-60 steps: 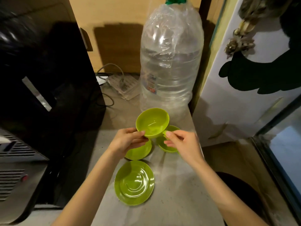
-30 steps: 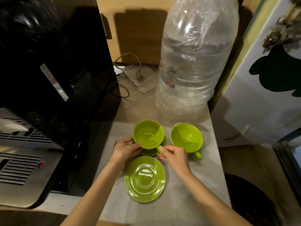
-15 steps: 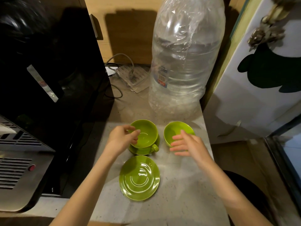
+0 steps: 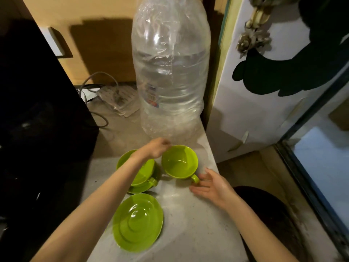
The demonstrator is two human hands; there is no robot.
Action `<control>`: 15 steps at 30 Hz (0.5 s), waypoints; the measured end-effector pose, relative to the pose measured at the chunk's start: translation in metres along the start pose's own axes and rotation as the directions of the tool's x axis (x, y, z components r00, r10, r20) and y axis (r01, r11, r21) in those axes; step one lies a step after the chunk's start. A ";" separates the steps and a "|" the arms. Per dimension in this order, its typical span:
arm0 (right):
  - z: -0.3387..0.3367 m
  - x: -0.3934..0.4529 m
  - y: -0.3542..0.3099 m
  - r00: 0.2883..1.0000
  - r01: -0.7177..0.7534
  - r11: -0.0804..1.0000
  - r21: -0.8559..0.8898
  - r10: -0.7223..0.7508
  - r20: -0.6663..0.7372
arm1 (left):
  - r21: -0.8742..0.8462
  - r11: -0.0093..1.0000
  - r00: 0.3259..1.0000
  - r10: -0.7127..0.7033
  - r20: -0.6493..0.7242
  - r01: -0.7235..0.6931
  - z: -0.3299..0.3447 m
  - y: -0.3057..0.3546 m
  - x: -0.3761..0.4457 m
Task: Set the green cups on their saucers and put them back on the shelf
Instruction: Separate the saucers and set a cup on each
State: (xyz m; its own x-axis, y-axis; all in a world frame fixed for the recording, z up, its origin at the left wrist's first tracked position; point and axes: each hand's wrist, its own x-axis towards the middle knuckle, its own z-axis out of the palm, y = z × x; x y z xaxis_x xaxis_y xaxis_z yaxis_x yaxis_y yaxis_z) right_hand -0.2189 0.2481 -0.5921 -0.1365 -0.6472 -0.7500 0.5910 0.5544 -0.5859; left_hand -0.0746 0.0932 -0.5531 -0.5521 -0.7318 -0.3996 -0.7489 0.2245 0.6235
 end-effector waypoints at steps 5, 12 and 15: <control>-0.002 0.005 0.004 0.999 0.023 0.994 0.102 -0.028 0.047 | 0.137 0.986 0.983 -0.118 0.144 0.098 -0.001 -0.006 0.021; -0.005 0.005 0.000 0.998 0.063 0.994 0.085 -0.064 0.012 | 0.022 0.993 0.979 -0.114 0.169 0.112 -0.006 -0.006 0.018; -0.003 0.000 -0.008 0.995 0.103 0.994 0.023 -0.102 -0.008 | -0.069 0.993 0.984 -0.085 0.154 0.097 -0.015 -0.001 0.010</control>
State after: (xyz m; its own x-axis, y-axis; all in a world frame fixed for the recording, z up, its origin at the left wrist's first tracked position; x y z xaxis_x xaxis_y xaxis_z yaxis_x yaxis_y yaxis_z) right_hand -0.2259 0.2454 -0.5885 -0.2030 -0.6961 -0.6886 0.5919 0.4730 -0.6527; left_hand -0.0744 0.0758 -0.5479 -0.5361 -0.6401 -0.5504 -0.7717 0.1074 0.6268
